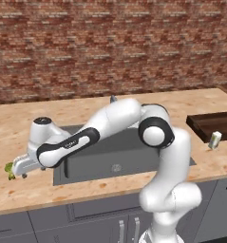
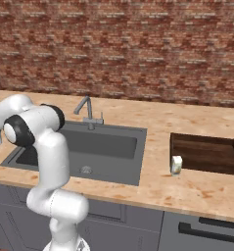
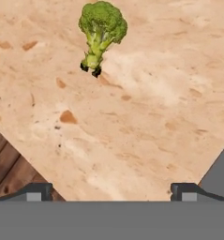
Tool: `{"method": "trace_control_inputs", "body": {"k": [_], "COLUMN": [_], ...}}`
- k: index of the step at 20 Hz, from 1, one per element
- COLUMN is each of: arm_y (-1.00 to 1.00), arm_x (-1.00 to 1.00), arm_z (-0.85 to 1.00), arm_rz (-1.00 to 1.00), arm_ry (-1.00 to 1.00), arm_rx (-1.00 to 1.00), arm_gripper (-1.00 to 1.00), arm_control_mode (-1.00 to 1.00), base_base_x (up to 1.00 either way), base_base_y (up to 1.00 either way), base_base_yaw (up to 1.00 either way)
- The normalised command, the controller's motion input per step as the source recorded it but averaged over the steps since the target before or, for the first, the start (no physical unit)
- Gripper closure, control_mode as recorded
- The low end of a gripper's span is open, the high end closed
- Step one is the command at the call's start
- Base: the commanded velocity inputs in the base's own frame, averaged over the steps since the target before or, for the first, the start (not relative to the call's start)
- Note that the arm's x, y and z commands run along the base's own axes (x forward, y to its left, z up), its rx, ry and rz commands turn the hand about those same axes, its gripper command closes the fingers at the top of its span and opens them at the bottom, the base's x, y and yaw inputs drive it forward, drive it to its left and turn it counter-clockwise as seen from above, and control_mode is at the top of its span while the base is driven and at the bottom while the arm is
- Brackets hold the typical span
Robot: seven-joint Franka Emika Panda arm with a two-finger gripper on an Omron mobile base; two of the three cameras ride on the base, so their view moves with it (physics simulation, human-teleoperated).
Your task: Pick up all produce items and place them in the sink. Turn on the sink faucet to wash them. Then turn the sink off and put them in the tray.
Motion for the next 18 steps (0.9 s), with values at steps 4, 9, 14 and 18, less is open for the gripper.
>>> {"method": "trace_control_inputs", "body": {"k": [4,9,14,18], "arm_y": [0.37,0.12,0.01,0.0], "arm_x": [0.1,0.07,0.09,0.07], "arm_z": [0.0,0.01,-0.04,-0.29], "arm_rz": [-0.1,-0.12,-0.12,-0.1], "arm_ry": [0.03,0.11,0.1,0.02], "arm_rx": [-0.02,0.0,0.0,-0.01], "arm_gripper": [-1.0,-1.0,-1.0,-1.0], "arm_control_mode": [-1.0,-1.0,-1.0,-1.0], "base_base_x": [0.0,0.0,0.0,0.0], "base_base_y": [0.0,0.0,0.0,0.0], "base_base_yaw": [0.0,0.0,0.0,0.0]}}
